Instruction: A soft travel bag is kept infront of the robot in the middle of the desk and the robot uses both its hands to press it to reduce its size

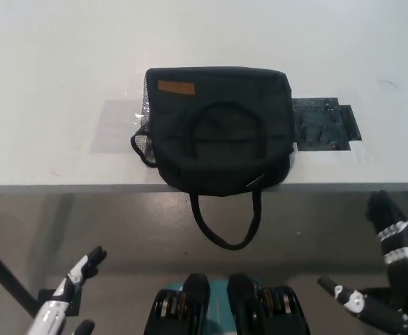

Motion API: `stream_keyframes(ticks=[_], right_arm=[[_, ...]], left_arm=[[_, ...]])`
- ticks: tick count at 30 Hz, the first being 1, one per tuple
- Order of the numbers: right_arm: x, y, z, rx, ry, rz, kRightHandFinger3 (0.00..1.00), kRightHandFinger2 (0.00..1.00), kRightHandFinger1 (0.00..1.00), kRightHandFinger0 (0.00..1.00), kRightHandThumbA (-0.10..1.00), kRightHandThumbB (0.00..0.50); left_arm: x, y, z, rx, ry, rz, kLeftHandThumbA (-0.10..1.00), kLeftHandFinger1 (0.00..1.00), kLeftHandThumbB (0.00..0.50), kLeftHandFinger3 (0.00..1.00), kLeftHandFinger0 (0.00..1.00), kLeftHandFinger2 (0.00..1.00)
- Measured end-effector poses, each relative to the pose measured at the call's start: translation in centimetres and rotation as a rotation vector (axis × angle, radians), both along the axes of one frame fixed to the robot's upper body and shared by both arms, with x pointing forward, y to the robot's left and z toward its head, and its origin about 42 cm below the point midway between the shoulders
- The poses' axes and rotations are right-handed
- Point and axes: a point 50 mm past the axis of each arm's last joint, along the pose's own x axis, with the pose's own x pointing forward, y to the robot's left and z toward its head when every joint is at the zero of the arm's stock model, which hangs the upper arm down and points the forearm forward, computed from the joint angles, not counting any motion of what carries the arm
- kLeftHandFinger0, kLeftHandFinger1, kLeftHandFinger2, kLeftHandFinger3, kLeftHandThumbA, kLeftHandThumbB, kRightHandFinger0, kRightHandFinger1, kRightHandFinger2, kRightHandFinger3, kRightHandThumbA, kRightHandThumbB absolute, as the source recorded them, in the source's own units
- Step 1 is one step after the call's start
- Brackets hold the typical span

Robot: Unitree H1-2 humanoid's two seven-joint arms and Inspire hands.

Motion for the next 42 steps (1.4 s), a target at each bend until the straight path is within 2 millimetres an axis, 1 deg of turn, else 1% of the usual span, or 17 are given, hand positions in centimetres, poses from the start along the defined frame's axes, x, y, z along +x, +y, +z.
stream_keyframes(ticks=[2, 4, 5, 7, 10, 12, 14, 15, 18, 21, 24, 30, 31, 33, 34, 37, 42], right_arm=[[0.0, 0.3, -1.3, 0.014, 0.033, -0.004, 1.00, 1.00, 1.00, 1.00, 1.00, 0.217], [0.0, 0.7, -2.8, 0.029, 0.066, -0.007, 1.00, 1.00, 1.00, 1.00, 1.00, 0.194], [0.0, 0.8, -3.4, 0.035, 0.080, -0.010, 1.00, 1.00, 1.00, 1.00, 1.00, 0.196], [-0.1, 1.0, -4.7, 0.045, 0.107, -0.010, 1.00, 1.00, 1.00, 1.00, 1.00, 0.210], [-0.3, 1.2, -6.6, 0.055, 0.145, -0.017, 1.00, 1.00, 1.00, 1.00, 1.00, 0.229], [-0.5, 1.3, -7.8, 0.056, 0.177, -0.022, 1.00, 1.00, 1.00, 1.00, 1.00, 0.265], [-0.8, 1.3, -9.0, 0.056, 0.209, -0.027, 1.00, 1.00, 1.00, 1.00, 1.00, 0.250], [-0.9, 1.4, -9.7, 0.057, 0.229, -0.029, 1.00, 1.00, 1.00, 1.00, 1.00, 0.248], [-1.1, 1.5, -11.2, 0.057, 0.282, -0.031, 1.00, 1.00, 1.00, 1.00, 1.00, 0.252], [-1.0, 1.4, -11.9, 0.053, 0.305, -0.027, 1.00, 1.00, 1.00, 1.00, 1.00, 0.272], [-0.6, 1.5, -12.2, 0.050, 0.312, -0.022, 1.00, 1.00, 1.00, 1.00, 1.00, 0.309], [0.1, 1.6, -12.1, 0.049, 0.303, -0.013, 1.00, 1.00, 1.00, 1.00, 1.00, 0.269], [0.2, 1.7, -12.1, 0.051, 0.301, -0.013, 1.00, 1.00, 1.00, 1.00, 1.00, 0.279], [0.2, 1.7, -12.0, 0.051, 0.300, -0.013, 1.00, 1.00, 1.00, 1.00, 1.00, 0.264], [0.2, 1.7, -12.0, 0.051, 0.299, -0.012, 1.00, 1.00, 1.00, 1.00, 1.00, 0.285], [0.3, 1.7, -11.9, 0.049, 0.291, -0.011, 1.00, 1.00, 1.00, 1.00, 1.00, 0.275], [0.7, 1.8, -11.6, 0.044, 0.274, -0.007, 1.00, 1.00, 1.00, 1.00, 1.00, 0.301]], left_arm=[[0.5, 0.1, -1.6, -0.020, 0.031, 0.003, 1.00, 1.00, 0.216, 1.00, 1.00, 1.00], [0.9, 0.2, -3.3, -0.040, 0.064, 0.009, 1.00, 1.00, 0.218, 1.00, 1.00, 1.00], [1.0, 0.2, -3.9, -0.046, 0.076, 0.011, 1.00, 1.00, 0.206, 1.00, 1.00, 1.00], [1.3, 0.1, -5.5, -0.069, 0.101, 0.019, 1.00, 1.00, 0.234, 1.00, 1.00, 1.00], [1.3, 0.0, -7.6, -0.102, 0.145, 0.031, 1.00, 1.00, 0.194, 1.00, 1.00, 1.00], [1.1, -0.1, -8.9, -0.120, 0.166, 0.042, 1.00, 1.00, 0.223, 1.00, 1.00, 1.00], [0.8, -0.2, -10.3, -0.138, 0.198, 0.066, 1.00, 1.00, 0.215, 1.00, 1.00, 1.00], [0.7, -0.2, -10.9, -0.144, 0.212, 0.078, 1.00, 1.00, 0.233, 1.00, 1.00, 1.00], [0.4, 0.1, -11.9, -0.152, 0.242, 0.103, 1.00, 1.00, 0.190, 1.00, 1.00, 1.00], [0.3, 0.4, -12.6, -0.158, 0.258, 0.119, 1.00, 1.00, 0.217, 1.00, 1.00, 1.00], [0.5, 0.7, -12.7, -0.163, 0.259, 0.132, 1.00, 1.00, 0.211, 1.00, 1.00, 1.00], [1.0, 0.8, -12.5, -0.169, 0.244, 0.136, 1.00, 1.00, 0.185, 1.00, 1.00, 1.00], [1.0, 0.8, -12.5, -0.170, 0.243, 0.136, 1.00, 1.00, 0.202, 1.00, 1.00, 1.00], [1.0, 0.9, -12.5, -0.172, 0.243, 0.136, 1.00, 1.00, 0.220, 1.00, 1.00, 1.00], [1.0, 0.9, -12.5, -0.173, 0.243, 0.137, 1.00, 1.00, 0.228, 1.00, 1.00, 1.00], [1.0, 0.9, -12.4, -0.173, 0.242, 0.138, 1.00, 1.00, 0.232, 1.00, 1.00, 1.00], [1.3, 1.0, -12.3, -0.172, 0.235, 0.138, 1.00, 1.00, 0.245, 1.00, 1.00, 1.00]])
